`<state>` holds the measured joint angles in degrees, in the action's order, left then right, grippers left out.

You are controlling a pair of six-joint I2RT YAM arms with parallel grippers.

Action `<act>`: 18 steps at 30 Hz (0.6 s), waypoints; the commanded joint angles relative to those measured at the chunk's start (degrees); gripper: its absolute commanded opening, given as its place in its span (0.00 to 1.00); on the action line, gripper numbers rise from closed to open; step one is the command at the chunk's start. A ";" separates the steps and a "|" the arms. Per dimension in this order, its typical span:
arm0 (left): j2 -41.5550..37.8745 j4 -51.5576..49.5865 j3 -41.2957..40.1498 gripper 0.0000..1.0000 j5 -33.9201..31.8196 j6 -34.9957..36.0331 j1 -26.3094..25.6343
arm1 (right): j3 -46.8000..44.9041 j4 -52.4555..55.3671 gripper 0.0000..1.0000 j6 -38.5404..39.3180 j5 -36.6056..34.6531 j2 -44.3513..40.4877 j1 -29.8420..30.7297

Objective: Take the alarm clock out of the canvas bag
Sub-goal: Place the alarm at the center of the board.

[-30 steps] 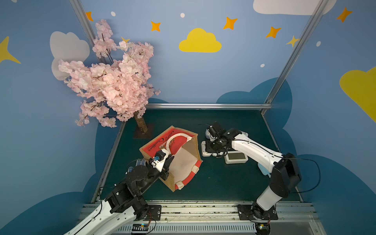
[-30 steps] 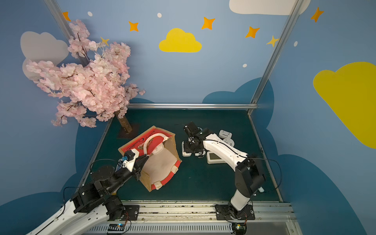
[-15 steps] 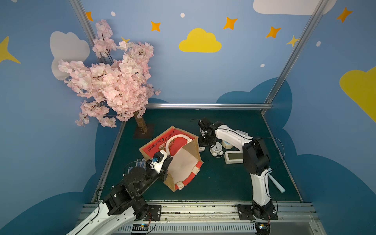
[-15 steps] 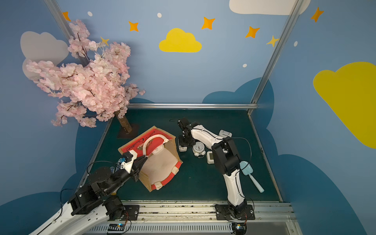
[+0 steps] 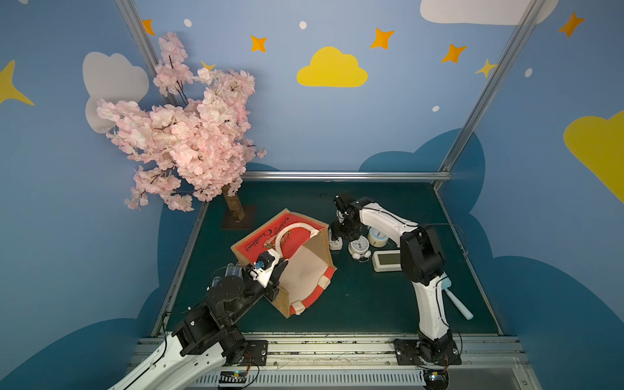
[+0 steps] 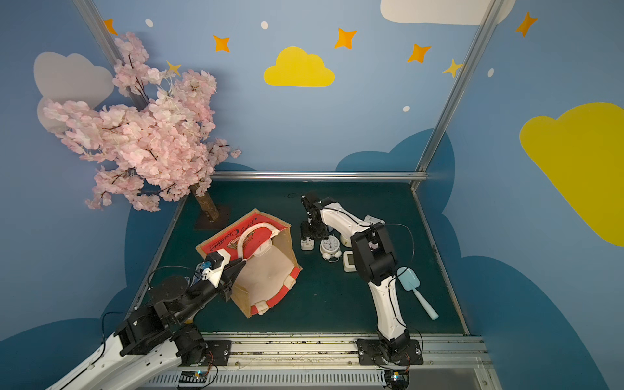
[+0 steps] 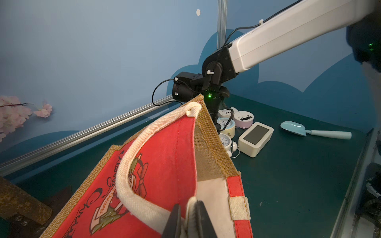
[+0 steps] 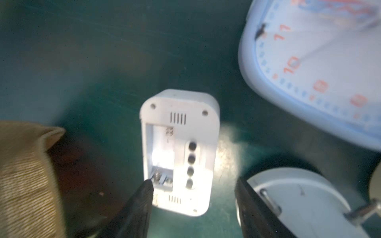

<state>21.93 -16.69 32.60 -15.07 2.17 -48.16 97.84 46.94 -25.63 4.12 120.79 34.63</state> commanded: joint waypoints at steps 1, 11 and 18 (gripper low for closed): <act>-0.76 0.26 1.27 0.16 -1.16 0.65 0.00 | -7.16 -4.39 0.68 -3.60 -0.80 -13.83 0.86; -0.41 2.90 1.32 0.16 1.31 0.08 0.00 | -37.44 -19.00 0.70 -20.79 -7.50 -45.86 12.16; 2.25 4.10 3.16 0.16 3.78 -0.68 -0.04 | -50.49 -35.07 0.65 -33.67 -9.97 -56.14 22.85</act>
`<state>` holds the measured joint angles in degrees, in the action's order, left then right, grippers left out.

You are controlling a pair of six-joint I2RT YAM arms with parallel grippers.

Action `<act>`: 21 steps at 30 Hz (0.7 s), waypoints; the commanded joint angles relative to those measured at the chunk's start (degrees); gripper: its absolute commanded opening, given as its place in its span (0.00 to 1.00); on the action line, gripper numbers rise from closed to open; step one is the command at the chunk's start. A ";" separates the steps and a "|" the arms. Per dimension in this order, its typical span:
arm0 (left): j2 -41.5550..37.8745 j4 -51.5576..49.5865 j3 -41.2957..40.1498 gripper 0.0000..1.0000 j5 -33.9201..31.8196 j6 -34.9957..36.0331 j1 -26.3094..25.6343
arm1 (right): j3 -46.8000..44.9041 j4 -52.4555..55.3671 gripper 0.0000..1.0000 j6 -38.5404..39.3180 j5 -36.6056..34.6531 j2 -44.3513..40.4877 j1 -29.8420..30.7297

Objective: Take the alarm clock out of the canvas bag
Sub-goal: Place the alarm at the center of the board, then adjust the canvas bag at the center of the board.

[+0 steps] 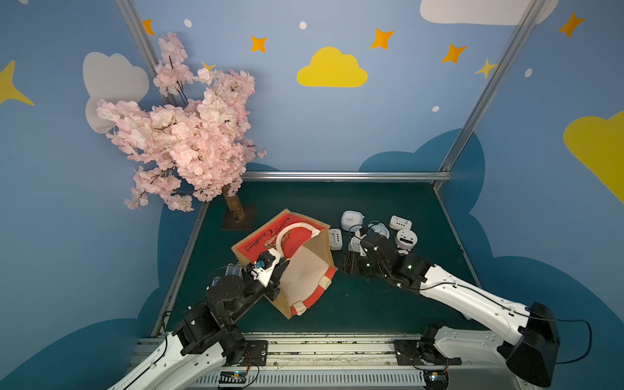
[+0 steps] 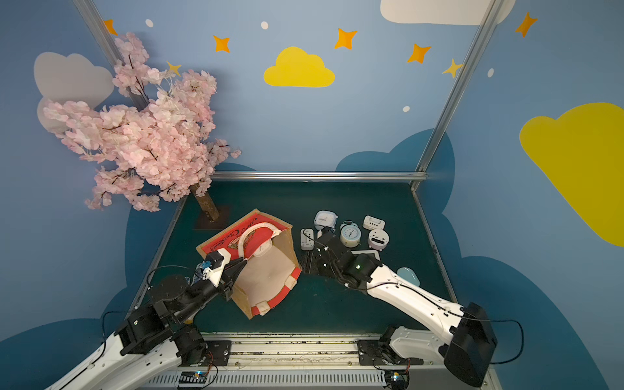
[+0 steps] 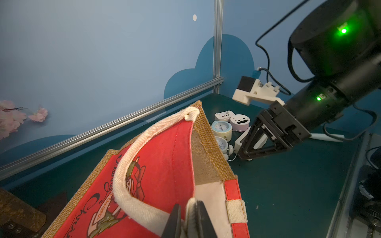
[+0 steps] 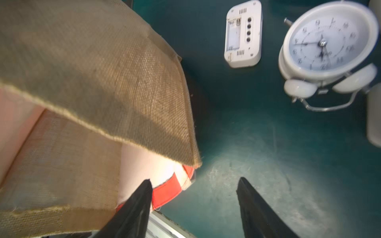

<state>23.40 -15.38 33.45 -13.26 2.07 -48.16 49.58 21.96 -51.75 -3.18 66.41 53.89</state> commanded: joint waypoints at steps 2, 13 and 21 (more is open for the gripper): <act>1.46 3.28 2.48 0.16 3.04 -0.64 -0.01 | -2.39 -12.90 0.66 -9.62 -3.23 -0.14 7.25; 3.32 7.82 2.11 0.15 11.09 -2.06 -0.08 | 6.15 -29.73 0.70 -11.91 -3.24 20.92 10.44; 4.51 11.38 2.02 0.13 18.81 -5.95 -1.14 | 5.88 -51.20 0.78 -18.13 6.34 35.15 2.56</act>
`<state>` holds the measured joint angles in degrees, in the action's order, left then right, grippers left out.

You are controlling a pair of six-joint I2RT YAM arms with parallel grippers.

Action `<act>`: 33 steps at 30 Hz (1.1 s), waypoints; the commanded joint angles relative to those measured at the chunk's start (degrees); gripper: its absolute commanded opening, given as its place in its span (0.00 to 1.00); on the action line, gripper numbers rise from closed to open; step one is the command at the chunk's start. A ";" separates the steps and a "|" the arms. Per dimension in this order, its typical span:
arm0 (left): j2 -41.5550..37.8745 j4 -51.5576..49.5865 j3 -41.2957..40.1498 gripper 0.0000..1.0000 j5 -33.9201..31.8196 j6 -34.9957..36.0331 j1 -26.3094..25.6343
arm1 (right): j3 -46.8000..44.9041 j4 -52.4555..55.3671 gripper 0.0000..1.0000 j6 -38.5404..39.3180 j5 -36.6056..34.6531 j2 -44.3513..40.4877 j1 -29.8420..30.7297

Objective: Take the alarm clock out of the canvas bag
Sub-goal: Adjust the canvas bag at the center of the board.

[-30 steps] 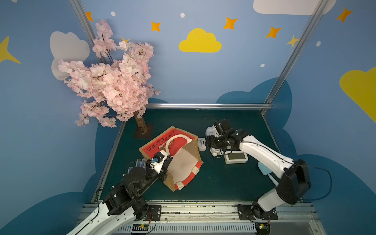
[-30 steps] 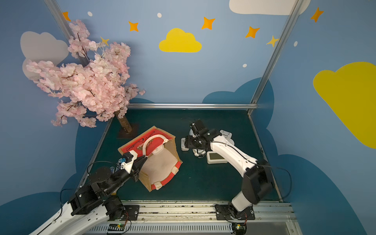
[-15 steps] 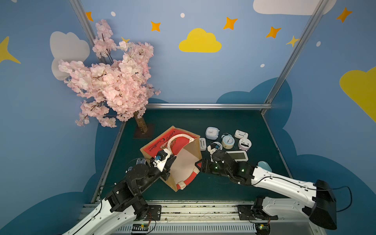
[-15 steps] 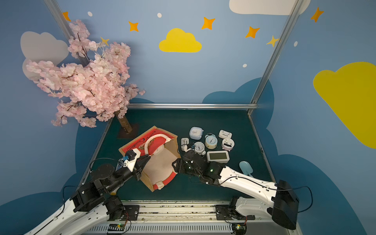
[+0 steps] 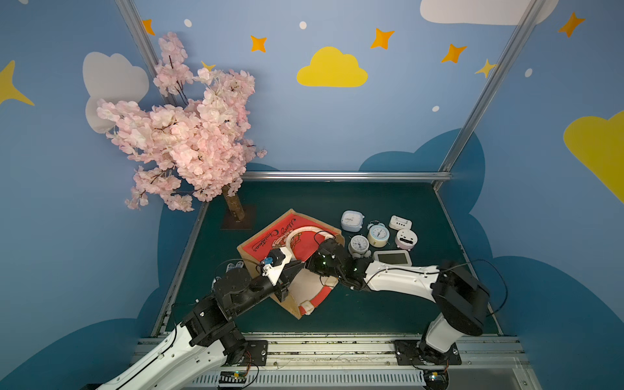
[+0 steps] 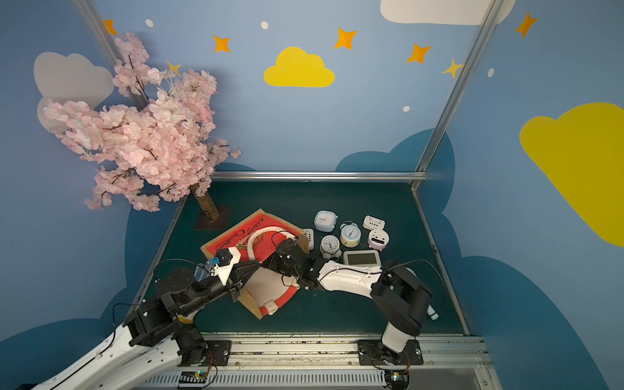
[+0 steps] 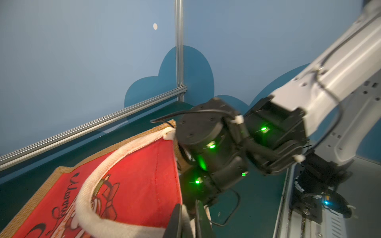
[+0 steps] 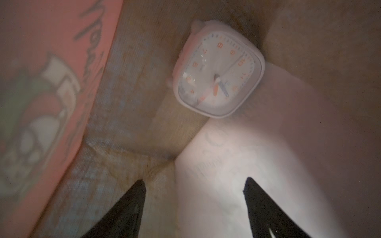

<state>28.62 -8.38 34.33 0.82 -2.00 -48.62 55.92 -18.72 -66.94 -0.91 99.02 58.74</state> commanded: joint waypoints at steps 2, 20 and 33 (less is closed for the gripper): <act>-0.89 4.51 0.89 0.13 6.11 -2.24 -1.10 | 0.64 -10.31 0.79 -2.51 5.28 3.99 -3.72; -4.75 -3.25 1.66 0.40 -3.69 -5.31 -1.60 | 10.14 -1.66 0.82 2.11 9.82 9.96 -3.43; 16.53 -27.06 18.75 0.52 -11.73 -10.11 -6.87 | 8.03 -4.37 0.80 -4.18 4.74 7.10 -2.14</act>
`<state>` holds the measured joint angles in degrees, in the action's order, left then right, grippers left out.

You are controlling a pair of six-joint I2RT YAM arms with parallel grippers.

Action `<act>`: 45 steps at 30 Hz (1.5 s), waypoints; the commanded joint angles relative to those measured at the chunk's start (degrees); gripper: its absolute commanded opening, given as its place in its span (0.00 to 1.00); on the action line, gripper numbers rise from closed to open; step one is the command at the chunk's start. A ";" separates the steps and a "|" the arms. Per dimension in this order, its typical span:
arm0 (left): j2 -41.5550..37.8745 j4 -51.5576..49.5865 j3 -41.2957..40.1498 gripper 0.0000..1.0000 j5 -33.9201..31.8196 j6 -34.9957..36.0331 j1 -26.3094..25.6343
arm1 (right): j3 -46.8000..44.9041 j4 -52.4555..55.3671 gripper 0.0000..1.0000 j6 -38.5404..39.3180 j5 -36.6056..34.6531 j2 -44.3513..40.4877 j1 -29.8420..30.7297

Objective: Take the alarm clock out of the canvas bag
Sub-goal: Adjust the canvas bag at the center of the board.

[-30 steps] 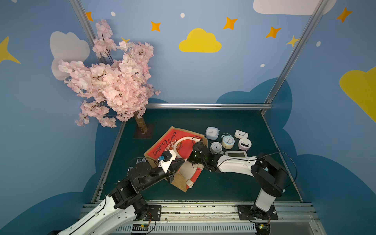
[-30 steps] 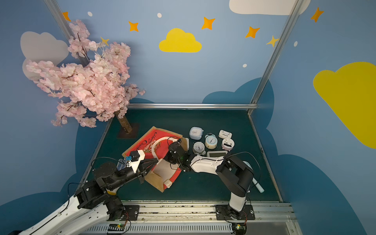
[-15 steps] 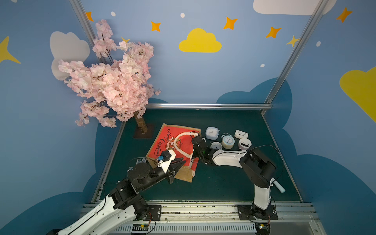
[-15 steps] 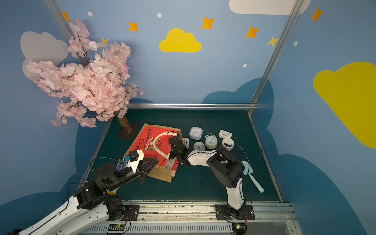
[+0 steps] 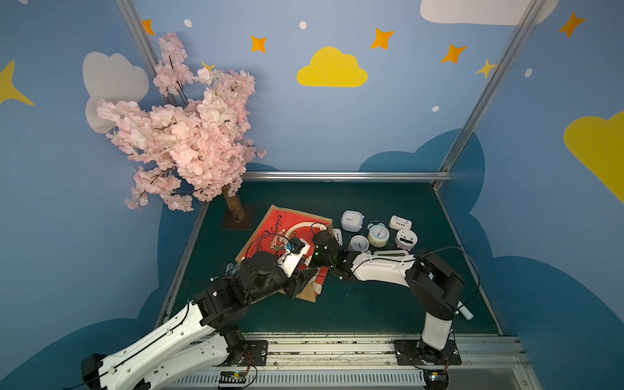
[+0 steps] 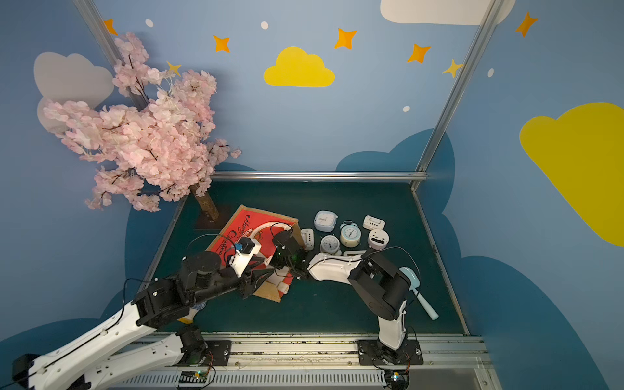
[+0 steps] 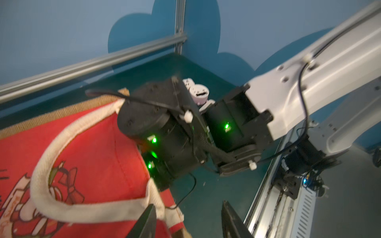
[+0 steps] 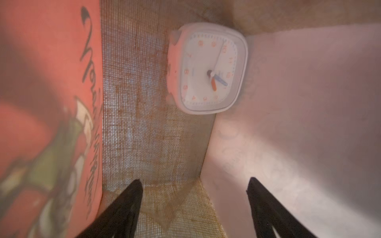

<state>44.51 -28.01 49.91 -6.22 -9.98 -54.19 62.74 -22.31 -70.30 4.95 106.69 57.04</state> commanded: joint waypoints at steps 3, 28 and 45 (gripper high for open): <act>3.85 -12.73 5.37 0.53 -10.13 -4.57 -4.18 | 1.66 0.05 0.80 -0.45 -1.01 -0.53 -0.67; 16.85 -14.15 8.67 0.03 -28.15 -8.98 -4.69 | -3.72 -2.92 0.80 -2.22 -1.00 -1.85 -1.66; 12.05 -10.51 7.93 0.03 -10.33 4.20 -6.98 | -10.32 -1.07 0.81 -1.94 1.94 -2.65 -5.32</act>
<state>57.47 -39.92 56.90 -20.16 -7.90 -60.55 53.63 -29.54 -75.16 6.22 106.76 52.77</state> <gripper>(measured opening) 0.048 0.807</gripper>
